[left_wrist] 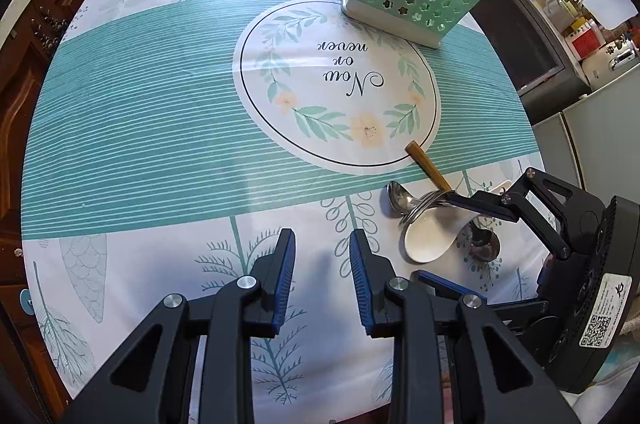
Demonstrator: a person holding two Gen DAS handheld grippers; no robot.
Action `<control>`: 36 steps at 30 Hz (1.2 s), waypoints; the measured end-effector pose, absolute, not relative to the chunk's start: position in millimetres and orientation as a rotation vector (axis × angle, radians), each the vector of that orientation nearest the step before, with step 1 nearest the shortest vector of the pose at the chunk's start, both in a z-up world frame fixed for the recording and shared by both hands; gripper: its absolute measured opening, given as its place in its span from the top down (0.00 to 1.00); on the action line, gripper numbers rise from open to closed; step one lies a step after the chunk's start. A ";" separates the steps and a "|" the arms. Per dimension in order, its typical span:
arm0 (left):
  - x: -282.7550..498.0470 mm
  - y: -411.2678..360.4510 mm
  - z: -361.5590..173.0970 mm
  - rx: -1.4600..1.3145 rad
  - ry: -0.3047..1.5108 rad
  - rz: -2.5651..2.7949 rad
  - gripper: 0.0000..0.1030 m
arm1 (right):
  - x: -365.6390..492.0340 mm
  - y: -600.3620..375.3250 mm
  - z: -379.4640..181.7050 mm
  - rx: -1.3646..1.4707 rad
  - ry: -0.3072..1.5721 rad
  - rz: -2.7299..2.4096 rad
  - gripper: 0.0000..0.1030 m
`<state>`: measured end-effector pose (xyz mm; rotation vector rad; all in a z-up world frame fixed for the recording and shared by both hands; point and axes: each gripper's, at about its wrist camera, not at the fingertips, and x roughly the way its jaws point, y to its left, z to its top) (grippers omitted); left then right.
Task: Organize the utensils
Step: 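Close the right tool on the white ceramic spoon, then lift the ceramic spoon with the right tool up over the green holder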
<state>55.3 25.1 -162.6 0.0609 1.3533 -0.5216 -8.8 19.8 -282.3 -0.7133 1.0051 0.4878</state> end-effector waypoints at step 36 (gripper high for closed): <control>49.5 -3.9 -165.7 -0.059 1.375 -0.797 0.65 | 73.3 -75.3 -233.3 0.232 1.220 0.528 0.97</control>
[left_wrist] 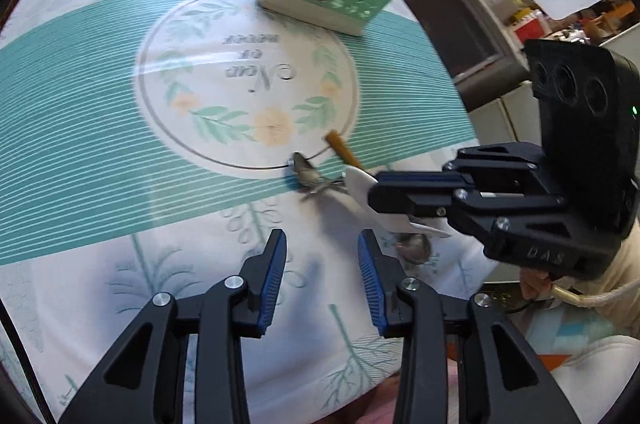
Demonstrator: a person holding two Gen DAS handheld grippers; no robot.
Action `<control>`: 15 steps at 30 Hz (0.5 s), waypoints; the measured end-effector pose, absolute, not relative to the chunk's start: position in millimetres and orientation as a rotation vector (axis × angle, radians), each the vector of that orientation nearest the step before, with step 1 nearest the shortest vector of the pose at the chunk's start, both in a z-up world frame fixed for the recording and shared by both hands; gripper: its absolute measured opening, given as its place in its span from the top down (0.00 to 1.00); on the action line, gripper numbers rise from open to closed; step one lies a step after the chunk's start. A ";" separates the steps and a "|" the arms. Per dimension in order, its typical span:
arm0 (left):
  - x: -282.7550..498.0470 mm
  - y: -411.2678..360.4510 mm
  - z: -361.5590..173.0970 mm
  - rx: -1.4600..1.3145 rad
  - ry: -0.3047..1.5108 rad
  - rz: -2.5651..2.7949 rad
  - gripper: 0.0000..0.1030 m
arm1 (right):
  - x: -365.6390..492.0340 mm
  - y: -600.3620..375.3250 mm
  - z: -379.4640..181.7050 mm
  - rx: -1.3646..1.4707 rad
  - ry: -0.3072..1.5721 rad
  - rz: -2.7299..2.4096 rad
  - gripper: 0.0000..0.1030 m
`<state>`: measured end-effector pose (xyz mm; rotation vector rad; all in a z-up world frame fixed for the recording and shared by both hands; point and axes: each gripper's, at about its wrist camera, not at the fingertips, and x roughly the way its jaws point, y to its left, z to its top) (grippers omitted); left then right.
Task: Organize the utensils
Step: 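Lift the ceramic spoon with the right tool up over the green holder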
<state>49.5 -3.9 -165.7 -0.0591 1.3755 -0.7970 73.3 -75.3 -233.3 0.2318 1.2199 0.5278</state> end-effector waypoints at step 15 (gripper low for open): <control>86.2 -47.9 -78.4 -0.073 1.154 -0.841 0.64 | 117.5 -161.4 -125.1 0.600 0.771 0.428 0.97</control>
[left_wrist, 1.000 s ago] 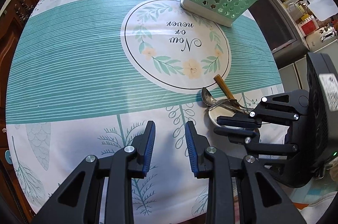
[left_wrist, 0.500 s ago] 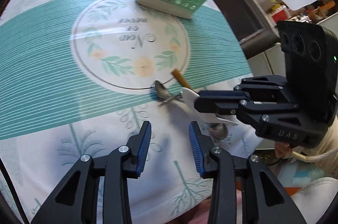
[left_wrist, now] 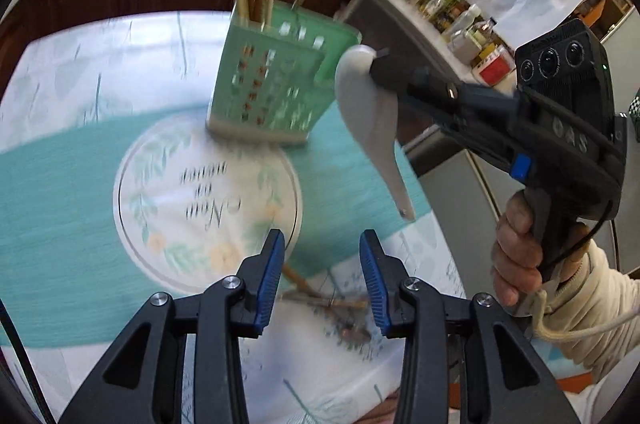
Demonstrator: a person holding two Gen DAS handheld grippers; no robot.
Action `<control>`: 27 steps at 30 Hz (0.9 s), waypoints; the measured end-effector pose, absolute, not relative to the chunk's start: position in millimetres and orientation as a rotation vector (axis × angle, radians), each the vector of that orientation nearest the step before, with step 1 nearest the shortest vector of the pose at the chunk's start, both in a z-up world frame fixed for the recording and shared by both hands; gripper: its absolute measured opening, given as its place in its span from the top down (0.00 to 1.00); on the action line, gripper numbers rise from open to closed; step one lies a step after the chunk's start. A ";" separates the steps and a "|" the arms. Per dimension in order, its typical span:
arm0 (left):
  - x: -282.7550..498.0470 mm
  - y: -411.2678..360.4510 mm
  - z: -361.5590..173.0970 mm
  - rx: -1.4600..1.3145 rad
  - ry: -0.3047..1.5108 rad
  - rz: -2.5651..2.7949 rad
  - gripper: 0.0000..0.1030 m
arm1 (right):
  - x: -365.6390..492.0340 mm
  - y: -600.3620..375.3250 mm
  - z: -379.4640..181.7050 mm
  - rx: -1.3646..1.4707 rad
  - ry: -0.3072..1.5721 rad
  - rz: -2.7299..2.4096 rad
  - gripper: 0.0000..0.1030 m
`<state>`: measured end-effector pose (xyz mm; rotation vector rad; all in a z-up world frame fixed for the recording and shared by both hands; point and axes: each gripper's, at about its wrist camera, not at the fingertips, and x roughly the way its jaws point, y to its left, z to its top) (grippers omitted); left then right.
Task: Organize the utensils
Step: 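Lift the ceramic spoon with the right tool up over the green holder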
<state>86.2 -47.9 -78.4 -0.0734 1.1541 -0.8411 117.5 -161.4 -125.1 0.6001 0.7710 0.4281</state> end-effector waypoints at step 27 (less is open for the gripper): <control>112.9 -77.3 -118.5 -0.059 1.167 -0.734 0.63 | 223.8 -246.7 -182.6 0.662 0.298 0.399 0.97</control>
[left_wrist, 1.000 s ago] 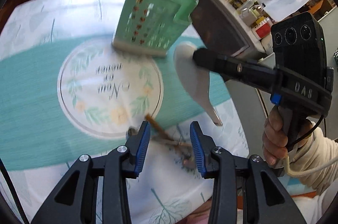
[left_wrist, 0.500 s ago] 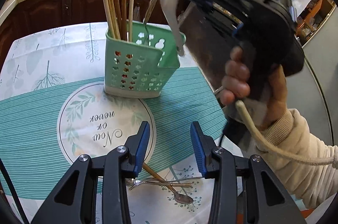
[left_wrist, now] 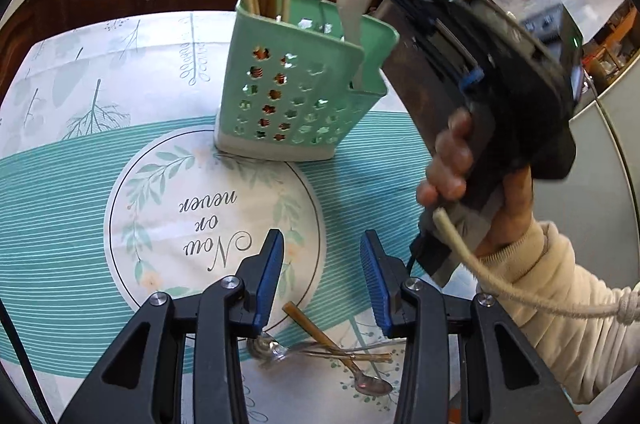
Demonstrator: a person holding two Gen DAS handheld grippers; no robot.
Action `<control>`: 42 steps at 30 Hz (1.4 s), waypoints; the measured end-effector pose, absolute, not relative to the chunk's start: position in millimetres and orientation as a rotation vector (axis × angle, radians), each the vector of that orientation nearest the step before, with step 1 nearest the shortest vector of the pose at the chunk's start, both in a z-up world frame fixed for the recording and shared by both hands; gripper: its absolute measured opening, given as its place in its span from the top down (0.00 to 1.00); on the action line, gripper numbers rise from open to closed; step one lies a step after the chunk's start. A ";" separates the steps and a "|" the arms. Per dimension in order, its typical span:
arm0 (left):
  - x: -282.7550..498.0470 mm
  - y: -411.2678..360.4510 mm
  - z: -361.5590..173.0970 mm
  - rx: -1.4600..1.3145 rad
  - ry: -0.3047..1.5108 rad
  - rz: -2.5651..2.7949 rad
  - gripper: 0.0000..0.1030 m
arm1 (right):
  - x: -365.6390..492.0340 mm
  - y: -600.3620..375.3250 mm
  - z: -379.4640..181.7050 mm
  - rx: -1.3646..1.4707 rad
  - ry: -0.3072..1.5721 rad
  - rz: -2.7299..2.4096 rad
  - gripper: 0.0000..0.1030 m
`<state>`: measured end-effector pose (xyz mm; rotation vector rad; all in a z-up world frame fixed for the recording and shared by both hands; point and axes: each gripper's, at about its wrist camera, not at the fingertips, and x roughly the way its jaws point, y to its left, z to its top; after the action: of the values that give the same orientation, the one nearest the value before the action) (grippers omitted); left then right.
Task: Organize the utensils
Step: 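Lift the ceramic spoon with the right tool up over the green holder, then drop the ceramic spoon into the green holder and open the right tool, then move the right tool down to the gold-handled fork and close on it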
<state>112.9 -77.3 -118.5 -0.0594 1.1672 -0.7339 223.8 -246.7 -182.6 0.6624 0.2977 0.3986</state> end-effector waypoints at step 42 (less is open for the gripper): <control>63.2 -28.0 -191.8 -0.298 1.485 -0.708 0.65 | 41.6 -129.3 -259.2 0.150 1.011 0.526 0.72</control>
<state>63.2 -28.0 -191.8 -0.2979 1.4853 -0.7082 41.6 -129.3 -259.2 0.1502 1.0112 0.5260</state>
